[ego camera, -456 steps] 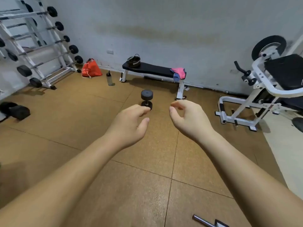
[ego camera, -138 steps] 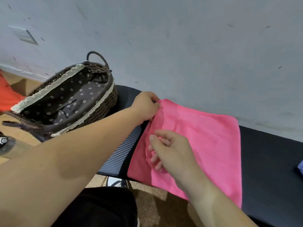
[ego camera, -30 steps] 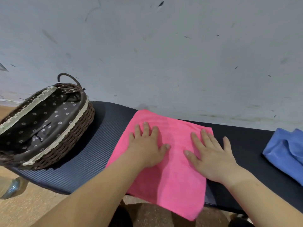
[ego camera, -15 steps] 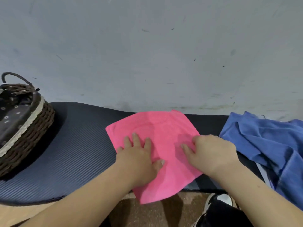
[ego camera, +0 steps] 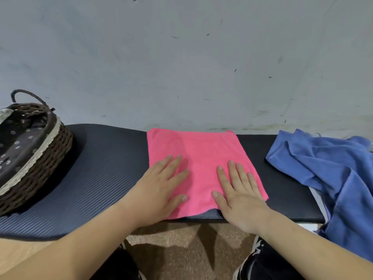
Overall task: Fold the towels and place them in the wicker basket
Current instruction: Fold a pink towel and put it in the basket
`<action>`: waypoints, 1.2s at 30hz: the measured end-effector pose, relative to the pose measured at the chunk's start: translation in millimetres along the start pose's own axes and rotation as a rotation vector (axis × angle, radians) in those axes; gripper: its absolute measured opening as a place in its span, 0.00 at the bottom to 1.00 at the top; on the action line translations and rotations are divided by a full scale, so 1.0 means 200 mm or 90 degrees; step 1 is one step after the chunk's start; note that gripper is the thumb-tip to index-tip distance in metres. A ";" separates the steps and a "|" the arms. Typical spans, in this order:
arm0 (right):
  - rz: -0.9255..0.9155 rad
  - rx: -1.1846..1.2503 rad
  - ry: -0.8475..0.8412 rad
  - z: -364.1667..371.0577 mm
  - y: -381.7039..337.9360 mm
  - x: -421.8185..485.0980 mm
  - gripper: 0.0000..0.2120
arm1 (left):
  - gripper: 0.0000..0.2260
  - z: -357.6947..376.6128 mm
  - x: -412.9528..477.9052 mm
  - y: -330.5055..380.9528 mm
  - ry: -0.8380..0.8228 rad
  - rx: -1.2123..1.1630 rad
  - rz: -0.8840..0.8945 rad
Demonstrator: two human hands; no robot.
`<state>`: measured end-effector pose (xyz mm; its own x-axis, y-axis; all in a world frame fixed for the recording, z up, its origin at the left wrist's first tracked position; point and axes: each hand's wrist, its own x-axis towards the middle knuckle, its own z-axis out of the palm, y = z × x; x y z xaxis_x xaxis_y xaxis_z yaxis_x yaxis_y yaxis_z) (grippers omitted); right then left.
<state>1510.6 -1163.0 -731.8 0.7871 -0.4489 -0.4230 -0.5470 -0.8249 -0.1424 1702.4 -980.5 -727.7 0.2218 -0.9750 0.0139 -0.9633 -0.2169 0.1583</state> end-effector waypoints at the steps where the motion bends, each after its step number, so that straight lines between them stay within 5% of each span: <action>1: 0.008 0.000 0.005 0.02 -0.02 -0.02 0.33 | 0.28 -0.01 -0.04 0.03 0.024 -0.006 0.039; 8: -0.079 0.065 0.118 0.08 -0.03 -0.17 0.39 | 0.14 0.02 -0.29 0.05 0.013 0.036 0.116; 13: -0.189 0.064 0.170 0.06 0.03 -0.26 0.40 | 0.05 -0.07 -0.34 0.02 0.018 -0.144 0.013; 20: -0.142 0.101 0.270 0.00 0.20 -0.26 0.14 | 0.03 -0.20 -0.39 0.02 0.050 -0.196 -0.101; 28: -0.092 0.214 0.055 -0.20 0.29 -0.35 0.12 | 0.09 -0.24 -0.42 -0.08 -0.040 -0.167 -0.126; 31: -0.087 0.266 -0.019 -0.26 0.30 -0.37 0.08 | 0.12 -0.32 -0.43 -0.07 -0.109 -0.349 -0.173; 36: -0.021 0.565 -0.052 -0.30 0.31 -0.36 0.07 | 0.14 -0.42 -0.42 -0.09 -0.179 -0.570 -0.191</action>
<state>1437.0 -1203.2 -657.0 0.8020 -0.3763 -0.4640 -0.5705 -0.2520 -0.7817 1713.3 -890.7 -649.3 0.2823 -0.8864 -0.3668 -0.3760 -0.4540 0.8078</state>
